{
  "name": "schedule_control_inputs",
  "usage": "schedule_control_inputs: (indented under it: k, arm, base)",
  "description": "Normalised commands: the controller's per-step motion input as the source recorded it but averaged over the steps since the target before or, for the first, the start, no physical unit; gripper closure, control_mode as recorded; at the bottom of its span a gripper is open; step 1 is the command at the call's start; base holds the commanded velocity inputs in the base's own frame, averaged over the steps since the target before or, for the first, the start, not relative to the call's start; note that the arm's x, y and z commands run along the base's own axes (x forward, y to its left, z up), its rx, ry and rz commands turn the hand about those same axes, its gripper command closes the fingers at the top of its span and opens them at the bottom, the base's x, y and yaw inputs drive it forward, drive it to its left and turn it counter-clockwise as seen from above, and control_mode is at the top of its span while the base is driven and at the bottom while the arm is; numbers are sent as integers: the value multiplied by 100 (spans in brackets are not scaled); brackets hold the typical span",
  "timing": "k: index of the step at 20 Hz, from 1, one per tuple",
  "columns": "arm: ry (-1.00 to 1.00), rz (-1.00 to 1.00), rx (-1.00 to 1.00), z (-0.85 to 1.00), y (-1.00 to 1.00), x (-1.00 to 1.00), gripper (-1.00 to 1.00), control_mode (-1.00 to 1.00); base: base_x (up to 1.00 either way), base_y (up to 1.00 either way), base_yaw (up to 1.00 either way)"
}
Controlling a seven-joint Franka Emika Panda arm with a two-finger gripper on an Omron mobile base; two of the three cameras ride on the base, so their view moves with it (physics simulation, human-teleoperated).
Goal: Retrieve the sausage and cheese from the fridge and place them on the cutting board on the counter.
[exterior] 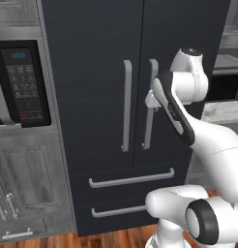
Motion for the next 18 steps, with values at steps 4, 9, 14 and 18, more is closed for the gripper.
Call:
schedule_control_inputs:
  k: [4, 9, 14, 18]
  arm:
    - [-48, 1, -1, 0, 7, -46, -100, -100]
    - [-59, 0, 0, 0, 0, -40, -100, -100]
    - [-23, 0, 2, 0, 0, -10, -100, -100]
    - [0, 0, 0, 4, -3, -3, -100, -100]
  base:
    - [0, 0, 0]
    - [0, 0, 0]
    - [0, 0, 0]
    - [0, 0, 0]
